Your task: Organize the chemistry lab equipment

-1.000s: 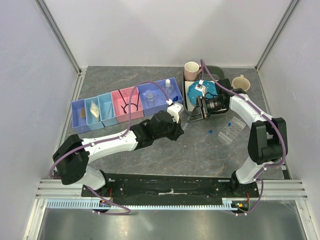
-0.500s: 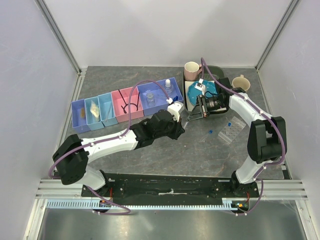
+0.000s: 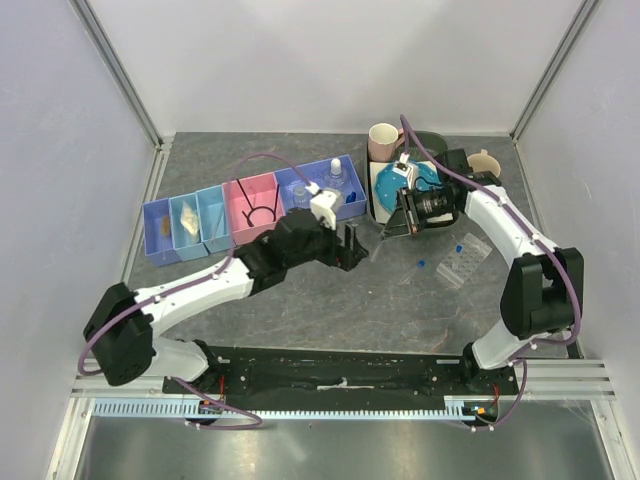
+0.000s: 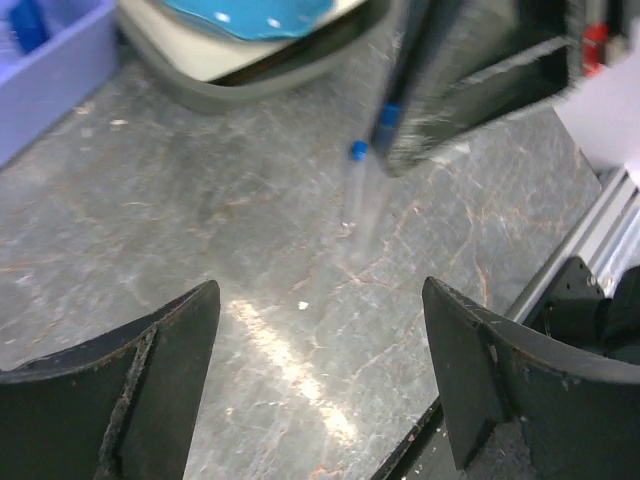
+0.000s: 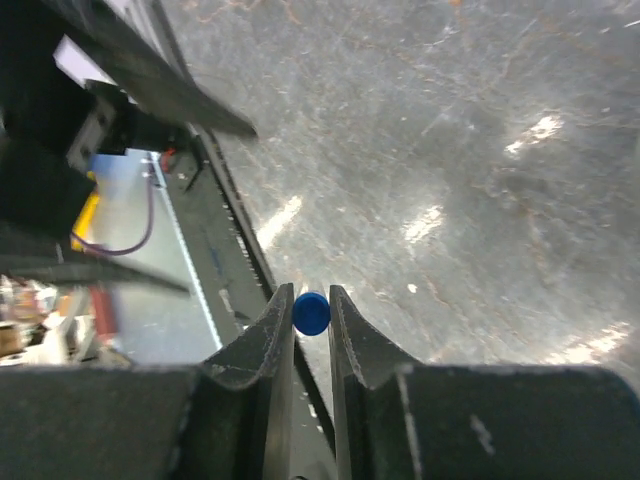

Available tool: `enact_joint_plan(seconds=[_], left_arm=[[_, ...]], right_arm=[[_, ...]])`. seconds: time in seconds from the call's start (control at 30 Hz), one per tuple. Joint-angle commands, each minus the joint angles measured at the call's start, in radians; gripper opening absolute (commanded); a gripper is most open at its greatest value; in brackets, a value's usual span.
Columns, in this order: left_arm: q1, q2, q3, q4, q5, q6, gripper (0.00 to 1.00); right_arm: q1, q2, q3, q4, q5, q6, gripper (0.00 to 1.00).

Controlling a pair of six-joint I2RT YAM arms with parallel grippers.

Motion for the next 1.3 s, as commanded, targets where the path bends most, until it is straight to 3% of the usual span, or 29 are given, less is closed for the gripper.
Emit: enact_joint_plan(seconds=[0.0,0.17,0.37,0.63,0.9,1.27], left_arm=[[0.136,-0.119,-0.102,0.087,0.12,-0.079,0.88],[0.231,-0.211,-0.171,0.08,0.149,-0.076,0.88],[0.271,-0.246,-0.231,0.085,0.162,-0.08,0.88],[0.293,-0.222,-0.244,0.108,0.2,-0.085,0.88],[0.302,-0.198,-0.236,0.114,0.232,-0.086,0.87],[0.307,-0.209,-0.258,0.113,0.229,-0.108,0.87]], right_arm=[[-0.011,-0.093,0.061,-0.065,0.16,-0.154,0.14],[-0.093,-0.159,0.045,-0.114,0.249,-0.236,0.14],[-0.17,-0.337,-0.056,-0.123,0.387,-0.322,0.16],[-0.359,-0.516,-0.251,-0.004,0.531,-0.278,0.17],[-0.503,-0.506,-0.355,0.165,0.569,-0.258,0.19],[-0.512,-0.345,-0.419,0.378,0.533,-0.17,0.2]])
